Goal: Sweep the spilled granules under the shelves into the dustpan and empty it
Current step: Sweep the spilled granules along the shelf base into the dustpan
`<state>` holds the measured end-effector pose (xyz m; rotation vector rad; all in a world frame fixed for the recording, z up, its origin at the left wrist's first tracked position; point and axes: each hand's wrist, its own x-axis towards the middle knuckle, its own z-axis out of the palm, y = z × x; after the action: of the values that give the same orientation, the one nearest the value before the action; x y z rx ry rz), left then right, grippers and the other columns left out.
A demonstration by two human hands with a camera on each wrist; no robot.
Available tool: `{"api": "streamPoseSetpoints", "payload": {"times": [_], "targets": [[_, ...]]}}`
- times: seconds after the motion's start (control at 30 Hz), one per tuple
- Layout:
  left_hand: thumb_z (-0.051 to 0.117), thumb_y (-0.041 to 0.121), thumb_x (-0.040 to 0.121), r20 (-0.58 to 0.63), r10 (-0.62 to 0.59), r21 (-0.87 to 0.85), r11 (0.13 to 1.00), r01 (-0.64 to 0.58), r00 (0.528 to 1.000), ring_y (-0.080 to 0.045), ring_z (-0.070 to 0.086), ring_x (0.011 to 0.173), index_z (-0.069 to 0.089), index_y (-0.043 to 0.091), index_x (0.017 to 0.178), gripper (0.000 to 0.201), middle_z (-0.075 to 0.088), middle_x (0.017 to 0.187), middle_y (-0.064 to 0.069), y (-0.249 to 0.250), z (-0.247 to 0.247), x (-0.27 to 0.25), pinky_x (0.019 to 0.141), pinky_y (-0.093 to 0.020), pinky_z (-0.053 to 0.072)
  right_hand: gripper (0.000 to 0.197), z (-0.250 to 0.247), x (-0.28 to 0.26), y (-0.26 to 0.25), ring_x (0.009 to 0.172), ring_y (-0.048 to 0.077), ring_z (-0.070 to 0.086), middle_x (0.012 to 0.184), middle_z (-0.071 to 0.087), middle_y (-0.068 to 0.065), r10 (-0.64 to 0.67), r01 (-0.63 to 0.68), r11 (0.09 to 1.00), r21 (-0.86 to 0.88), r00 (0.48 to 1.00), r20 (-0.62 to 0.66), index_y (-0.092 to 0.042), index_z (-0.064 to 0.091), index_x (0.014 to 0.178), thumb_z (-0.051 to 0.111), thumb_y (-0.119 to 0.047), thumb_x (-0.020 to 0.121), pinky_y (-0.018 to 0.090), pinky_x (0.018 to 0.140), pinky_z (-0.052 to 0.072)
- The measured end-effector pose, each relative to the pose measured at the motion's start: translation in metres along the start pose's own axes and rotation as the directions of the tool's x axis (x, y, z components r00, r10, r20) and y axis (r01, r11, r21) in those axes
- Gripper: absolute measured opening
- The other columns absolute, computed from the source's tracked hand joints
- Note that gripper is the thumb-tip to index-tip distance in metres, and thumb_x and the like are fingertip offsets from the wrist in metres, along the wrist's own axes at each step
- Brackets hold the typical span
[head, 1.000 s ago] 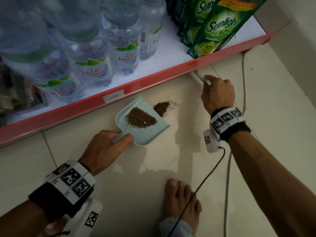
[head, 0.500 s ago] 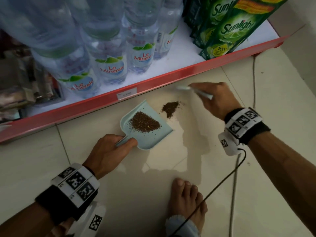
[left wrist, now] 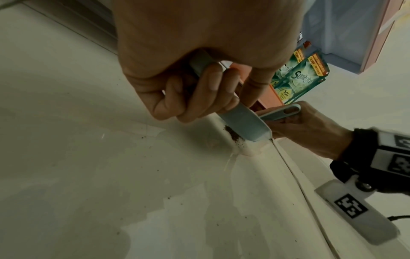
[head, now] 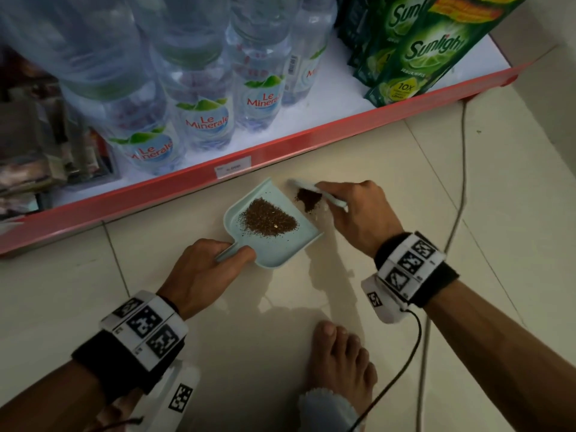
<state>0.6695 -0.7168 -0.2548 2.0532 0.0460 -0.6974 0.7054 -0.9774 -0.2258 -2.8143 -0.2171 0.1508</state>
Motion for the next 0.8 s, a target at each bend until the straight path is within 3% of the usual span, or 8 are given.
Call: {"api": "streamPoseSetpoints", "payload": {"times": [0.07,0.13,0.2,0.27,0.4,0.57,0.7,0.8], "targets": [[0.053,0.057,0.069,-0.003,0.002,0.005,1.000,-0.002,1.000,-0.015,0.036,0.052,0.043,0.020,0.056,0.041,0.037,0.053,0.004,-0.001,0.000,0.000,0.056,-0.031,0.033,0.029,-0.009,0.004,0.012,0.050,0.019,0.056,0.075,0.074,0.007,0.034,-0.034,0.999,0.007,0.988,-0.153,-0.016,0.073,0.107,0.055,-0.002,0.090,0.019,0.059,0.043],[0.054,0.056,0.070,-0.002,0.002,0.006,1.000,-0.002,1.000,-0.015,0.035,0.051,0.042,0.020,0.056,0.040,0.037,0.052,0.004,-0.003,-0.001,-0.001,0.056,-0.031,0.033,0.029,-0.020,0.010,0.028,0.055,0.029,0.059,0.075,0.073,0.013,0.140,-0.147,0.989,-0.008,0.960,-0.243,-0.016,0.073,0.108,0.055,-0.003,0.090,0.027,0.058,0.045],[0.054,0.055,0.071,-0.005,0.000,0.015,1.000,0.000,1.000,-0.015,0.034,0.051,0.040,0.020,0.055,0.040,0.036,0.051,0.005,-0.005,-0.002,-0.002,0.056,-0.032,0.032,0.028,-0.023,0.016,0.042,0.069,0.040,0.060,0.080,0.071,0.019,0.281,-0.297,0.954,-0.049,0.937,-0.207,-0.016,0.070,0.112,0.052,-0.007,0.093,0.033,0.063,0.044],[0.053,0.056,0.069,-0.005,-0.005,0.019,1.000,0.005,1.000,-0.015,0.034,0.051,0.040,0.020,0.055,0.041,0.036,0.051,0.005,-0.006,-0.002,-0.003,0.056,-0.032,0.032,0.027,-0.017,0.015,0.045,0.070,0.038,0.056,0.082,0.070,0.019,0.360,-0.373,0.924,-0.090,0.924,-0.127,-0.015,0.069,0.111,0.047,-0.009,0.096,0.030,0.064,0.037],[0.053,0.060,0.066,-0.001,-0.031,-0.018,0.999,0.031,1.000,-0.015,0.035,0.051,0.039,0.022,0.054,0.042,0.036,0.051,0.005,-0.010,-0.002,-0.005,0.056,-0.033,0.032,0.025,0.004,0.003,0.011,0.046,0.017,0.039,0.068,0.060,0.005,0.304,-0.305,0.950,-0.072,0.952,-0.028,-0.015,0.069,0.103,0.044,-0.014,0.098,0.023,0.048,0.029],[0.053,0.061,0.065,0.005,-0.036,-0.036,0.999,0.036,0.999,-0.015,0.036,0.050,0.040,0.021,0.053,0.044,0.037,0.051,0.005,-0.011,-0.001,-0.006,0.057,-0.033,0.032,0.021,0.007,-0.007,-0.022,0.058,0.030,0.052,0.068,0.063,0.006,0.136,-0.136,0.991,-0.015,0.990,0.044,-0.017,0.065,0.097,0.044,-0.015,0.097,0.036,0.061,0.048],[0.053,0.061,0.065,-0.004,-0.031,-0.037,0.999,0.030,1.000,-0.015,0.036,0.050,0.041,0.020,0.054,0.043,0.038,0.050,0.006,-0.013,-0.002,-0.008,0.057,-0.032,0.032,0.026,-0.010,0.006,-0.006,0.066,0.035,0.060,0.077,0.070,0.015,0.196,-0.199,0.980,-0.023,0.974,-0.115,-0.015,0.069,0.107,0.046,-0.014,0.096,0.037,0.065,0.052],[0.053,0.062,0.065,-0.014,-0.044,-0.045,0.998,0.043,0.999,-0.015,0.037,0.051,0.042,0.020,0.054,0.044,0.038,0.051,0.006,-0.017,-0.004,-0.010,0.058,-0.031,0.032,0.029,-0.013,0.030,0.011,0.080,0.041,0.061,0.089,0.071,0.020,0.247,-0.265,0.959,-0.105,0.957,-0.152,-0.019,0.067,0.117,0.048,-0.015,0.096,0.035,0.065,0.043]]}}
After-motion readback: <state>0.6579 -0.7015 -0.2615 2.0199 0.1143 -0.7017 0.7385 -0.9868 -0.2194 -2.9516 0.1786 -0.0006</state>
